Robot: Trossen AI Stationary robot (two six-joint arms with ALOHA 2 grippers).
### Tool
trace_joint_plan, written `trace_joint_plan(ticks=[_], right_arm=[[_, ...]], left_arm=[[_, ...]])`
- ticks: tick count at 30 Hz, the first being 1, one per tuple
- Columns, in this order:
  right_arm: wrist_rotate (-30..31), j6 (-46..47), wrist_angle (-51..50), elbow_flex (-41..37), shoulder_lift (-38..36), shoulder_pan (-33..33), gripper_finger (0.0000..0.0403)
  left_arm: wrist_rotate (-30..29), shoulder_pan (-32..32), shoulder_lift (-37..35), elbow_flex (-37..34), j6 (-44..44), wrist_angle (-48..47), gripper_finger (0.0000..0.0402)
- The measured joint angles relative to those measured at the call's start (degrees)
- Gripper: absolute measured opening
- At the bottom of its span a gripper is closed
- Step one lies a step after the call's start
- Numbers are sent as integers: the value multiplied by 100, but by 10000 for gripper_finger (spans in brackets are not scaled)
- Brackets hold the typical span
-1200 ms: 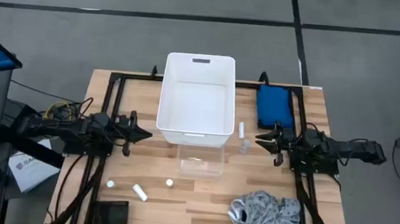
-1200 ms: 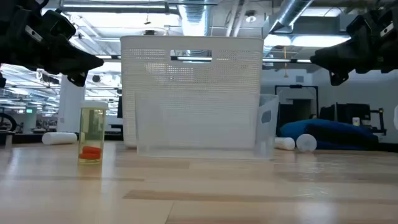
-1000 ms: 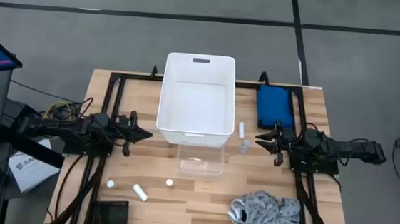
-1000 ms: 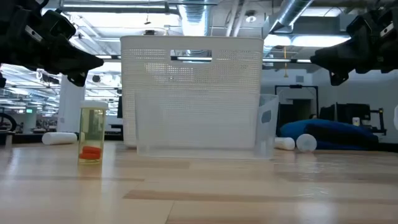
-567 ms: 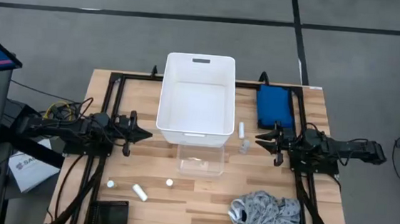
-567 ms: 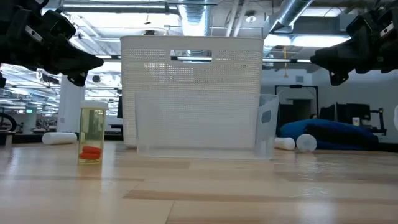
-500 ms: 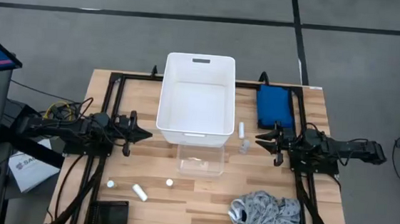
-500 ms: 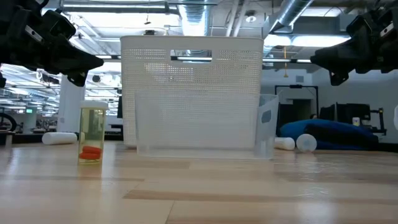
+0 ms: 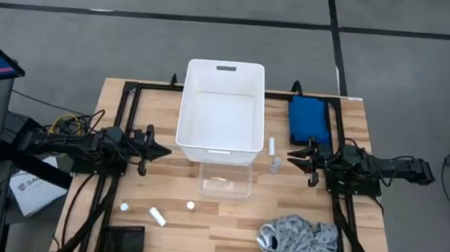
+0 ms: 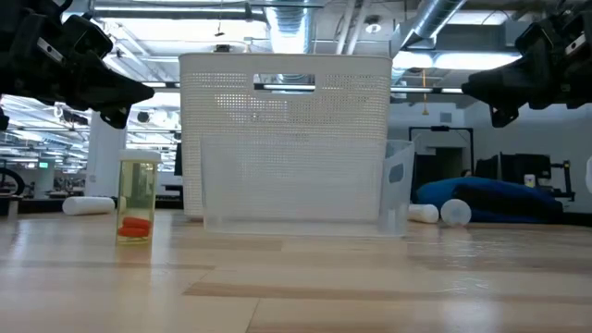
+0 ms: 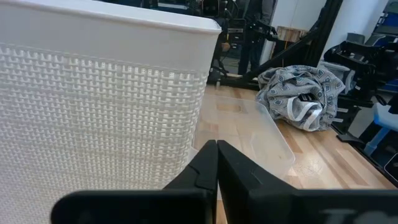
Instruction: Pick & Place Medicine items
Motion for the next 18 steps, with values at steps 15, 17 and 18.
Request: trace_joint_plan(ticks=[15,17,18], right_arm=[[1,1,1,0,0,-2,91],[2,2,-1,-1,-1,-2,91],[0,0,-1,-1,-1,-2,91]], left_arm=[[0,0,-1,0,0,0,1],[-21,0,0,-1,36,7,1],[-176,-2,2,1,208,50,1]])
